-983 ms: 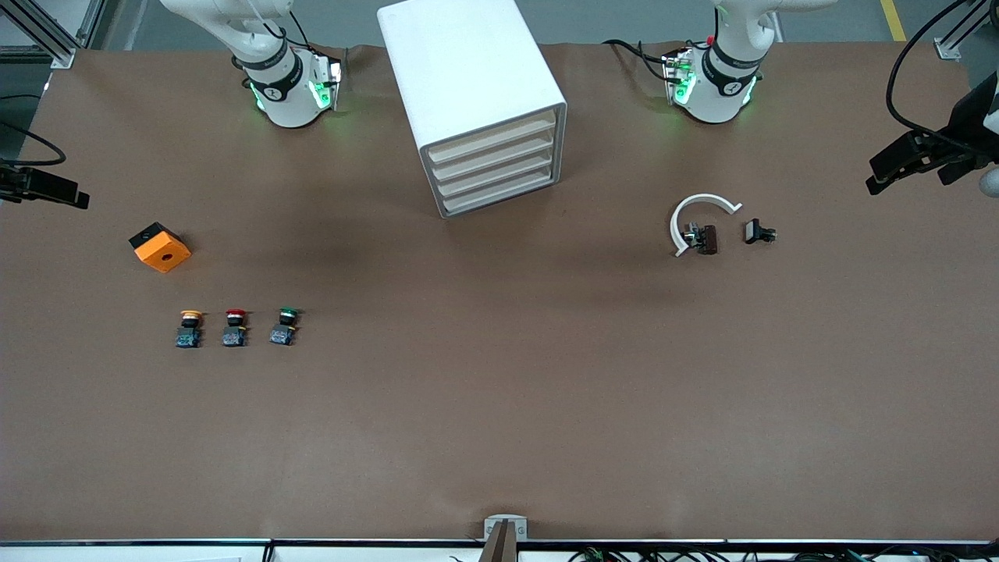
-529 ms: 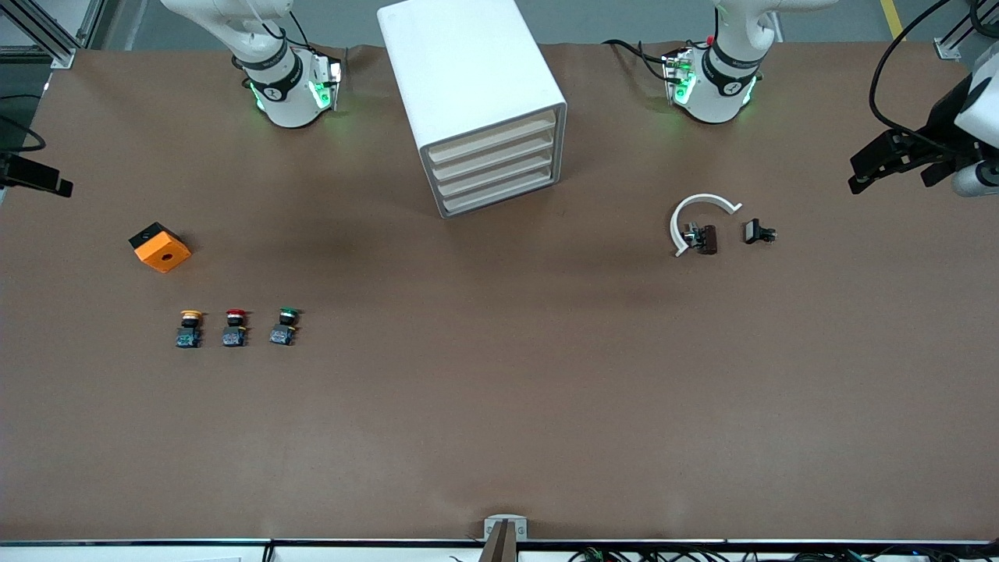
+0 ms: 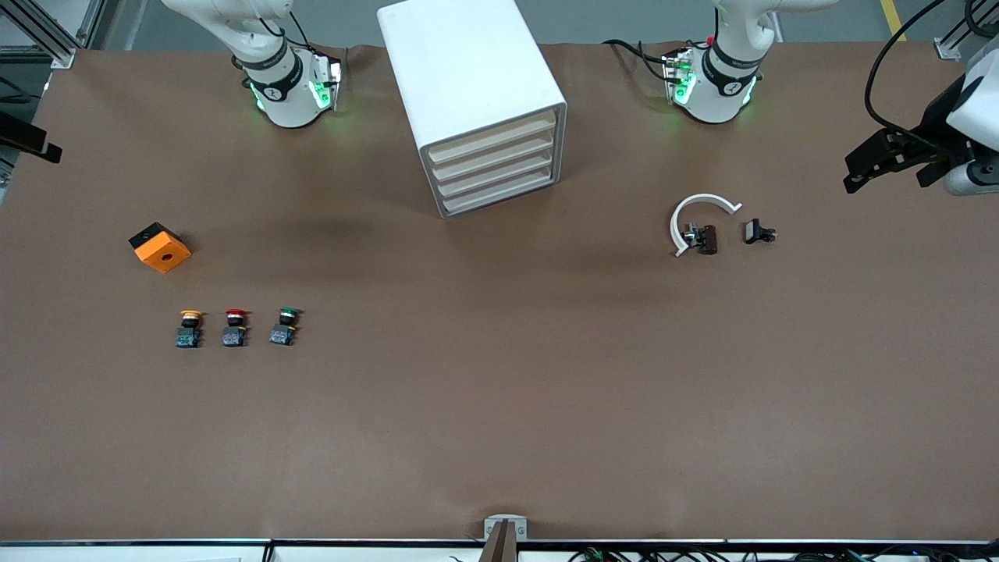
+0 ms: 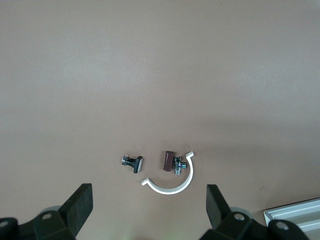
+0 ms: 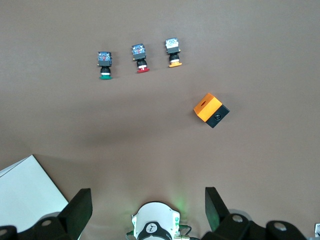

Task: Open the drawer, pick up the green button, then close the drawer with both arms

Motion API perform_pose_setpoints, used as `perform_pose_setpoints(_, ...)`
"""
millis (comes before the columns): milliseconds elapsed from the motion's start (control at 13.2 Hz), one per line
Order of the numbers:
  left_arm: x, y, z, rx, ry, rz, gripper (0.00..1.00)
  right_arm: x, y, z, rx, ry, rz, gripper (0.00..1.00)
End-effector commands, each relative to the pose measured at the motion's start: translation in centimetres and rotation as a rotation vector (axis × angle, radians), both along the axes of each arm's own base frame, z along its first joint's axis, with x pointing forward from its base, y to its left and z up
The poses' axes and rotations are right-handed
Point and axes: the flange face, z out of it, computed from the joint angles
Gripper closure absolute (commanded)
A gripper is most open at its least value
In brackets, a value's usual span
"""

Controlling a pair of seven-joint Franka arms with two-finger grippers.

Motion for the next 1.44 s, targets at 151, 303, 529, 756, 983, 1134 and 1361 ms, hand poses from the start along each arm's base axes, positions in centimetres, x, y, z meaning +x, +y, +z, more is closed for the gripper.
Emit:
perform_pose_setpoints(151,-0.4,0.2,0.7,-0.006,-0.011,-0.053,0.0,-3.0,2.3,-0.9,0.004,-0.117,0.042,0.0)
perform_pose_setpoints(303,-0.5,1.4,0.8,-0.005,-0.008,-0.074,0.0,-3.8,2.3,-1.3,0.004,-0.13,0.038,0.0)
perform_pose_setpoints(529,-0.4,2.8,0.9,-0.009,-0.009,-0.078,0.0,-3.6,3.2,-1.2,0.003,-0.129,0.036,0.0)
perform_pose_setpoints(756,-0.3,2.6,0.5,-0.007,0.0,-0.067,0.0,-3.4,3.8,-1.1,-0.001,-0.129,0.004,0.0)
perform_pose_setpoints(983,-0.4,2.1,0.7,-0.009,-0.003,-0.055,0.0,-3.3,3.8,-0.9,0.0,-0.134,0.004,0.0)
perform_pose_setpoints(1134,-0.4,1.7,0.3,-0.032,0.004,-0.047,0.0,-3.3,3.8,-0.8,0.0,-0.135,0.008,0.0)
perform_pose_setpoints(1361,-0.3,1.8,0.3,-0.053,0.004,-0.054,0.0,-3.3,3.7,-0.6,0.0,-0.143,0.014,0.0)
